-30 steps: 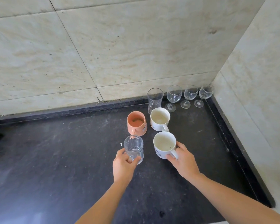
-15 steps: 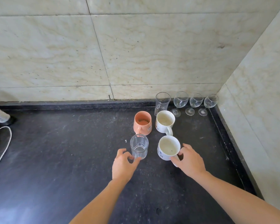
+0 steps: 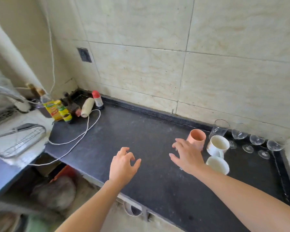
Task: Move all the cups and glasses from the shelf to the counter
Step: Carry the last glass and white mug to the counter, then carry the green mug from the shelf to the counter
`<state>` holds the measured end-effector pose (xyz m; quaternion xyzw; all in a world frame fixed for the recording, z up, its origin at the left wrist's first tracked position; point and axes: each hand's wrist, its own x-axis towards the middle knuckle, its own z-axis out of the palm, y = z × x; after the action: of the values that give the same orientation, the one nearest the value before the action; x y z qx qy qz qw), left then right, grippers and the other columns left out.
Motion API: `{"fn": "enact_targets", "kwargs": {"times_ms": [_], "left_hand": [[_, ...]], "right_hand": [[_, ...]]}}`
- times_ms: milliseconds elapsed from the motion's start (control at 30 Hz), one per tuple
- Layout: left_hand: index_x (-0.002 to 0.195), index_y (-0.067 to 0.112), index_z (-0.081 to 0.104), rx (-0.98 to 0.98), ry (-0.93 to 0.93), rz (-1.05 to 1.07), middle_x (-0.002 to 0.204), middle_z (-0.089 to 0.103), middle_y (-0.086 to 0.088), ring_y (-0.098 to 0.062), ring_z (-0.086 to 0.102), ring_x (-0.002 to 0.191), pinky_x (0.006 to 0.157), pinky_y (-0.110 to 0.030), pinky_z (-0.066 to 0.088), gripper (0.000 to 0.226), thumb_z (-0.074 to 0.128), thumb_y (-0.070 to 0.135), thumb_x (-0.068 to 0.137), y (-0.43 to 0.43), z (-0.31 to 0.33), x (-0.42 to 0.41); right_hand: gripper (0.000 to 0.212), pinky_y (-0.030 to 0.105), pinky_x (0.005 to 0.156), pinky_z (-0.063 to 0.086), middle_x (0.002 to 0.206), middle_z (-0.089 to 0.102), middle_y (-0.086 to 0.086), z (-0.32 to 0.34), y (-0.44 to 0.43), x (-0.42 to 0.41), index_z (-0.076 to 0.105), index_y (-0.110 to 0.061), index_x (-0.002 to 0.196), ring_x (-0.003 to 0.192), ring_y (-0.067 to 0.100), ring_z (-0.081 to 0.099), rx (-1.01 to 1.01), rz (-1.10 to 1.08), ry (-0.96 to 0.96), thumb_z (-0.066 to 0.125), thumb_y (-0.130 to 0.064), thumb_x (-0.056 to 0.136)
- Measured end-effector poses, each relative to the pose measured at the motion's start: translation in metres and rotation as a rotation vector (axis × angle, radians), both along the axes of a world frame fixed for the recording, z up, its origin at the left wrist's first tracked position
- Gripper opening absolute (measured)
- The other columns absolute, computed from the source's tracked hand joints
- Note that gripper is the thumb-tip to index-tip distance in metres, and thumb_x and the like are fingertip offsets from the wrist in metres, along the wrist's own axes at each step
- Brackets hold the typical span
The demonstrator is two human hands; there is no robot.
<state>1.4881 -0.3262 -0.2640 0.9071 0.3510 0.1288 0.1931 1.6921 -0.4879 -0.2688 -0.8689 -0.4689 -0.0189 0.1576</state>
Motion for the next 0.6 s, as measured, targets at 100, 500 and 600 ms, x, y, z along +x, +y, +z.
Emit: {"fn": "enact_targets", "kwargs": {"times_ms": [100, 500, 600], "left_hand": [[0.072, 0.013, 0.064, 0.071, 0.020, 0.142, 0.118, 0.059, -0.008, -0.029, 0.058, 0.103, 0.084, -0.038, 0.043, 0.025, 0.069, 0.036, 0.079, 0.016, 0.013, -0.080], [0.069, 0.016, 0.064, 0.373, 0.184, 0.928, 0.108, 0.062, -0.009, -0.031, 0.058, 0.094, 0.079, -0.042, 0.046, 0.024, 0.063, 0.040, 0.074, -0.042, 0.077, -0.368], [0.069, 0.014, 0.064, 0.355, 0.237, 1.107, 0.108, 0.061, -0.010, -0.031, 0.058, 0.093, 0.078, -0.042, 0.045, 0.024, 0.069, 0.037, 0.074, -0.089, 0.078, -0.409]], "right_hand": [[0.034, 0.038, 0.088, 0.043, 0.138, 0.049, 0.002, 0.012, 0.051, -0.052, 0.059, -0.016, 0.110, 0.122, 0.023, 0.049, 0.039, 0.234, -0.035, 0.058, -0.041, 0.086], [0.029, 0.037, 0.077, 0.053, 0.113, 0.066, 0.007, 0.077, 0.195, -0.297, 0.066, -0.016, 0.087, 0.099, 0.026, 0.064, 0.229, 1.128, -0.172, 0.071, -0.038, 0.069], [0.030, 0.038, 0.074, 0.055, 0.112, 0.067, 0.009, 0.083, 0.196, -0.354, 0.067, -0.015, 0.087, 0.096, 0.027, 0.065, 0.248, 1.312, -0.185, 0.076, -0.037, 0.067]]}}
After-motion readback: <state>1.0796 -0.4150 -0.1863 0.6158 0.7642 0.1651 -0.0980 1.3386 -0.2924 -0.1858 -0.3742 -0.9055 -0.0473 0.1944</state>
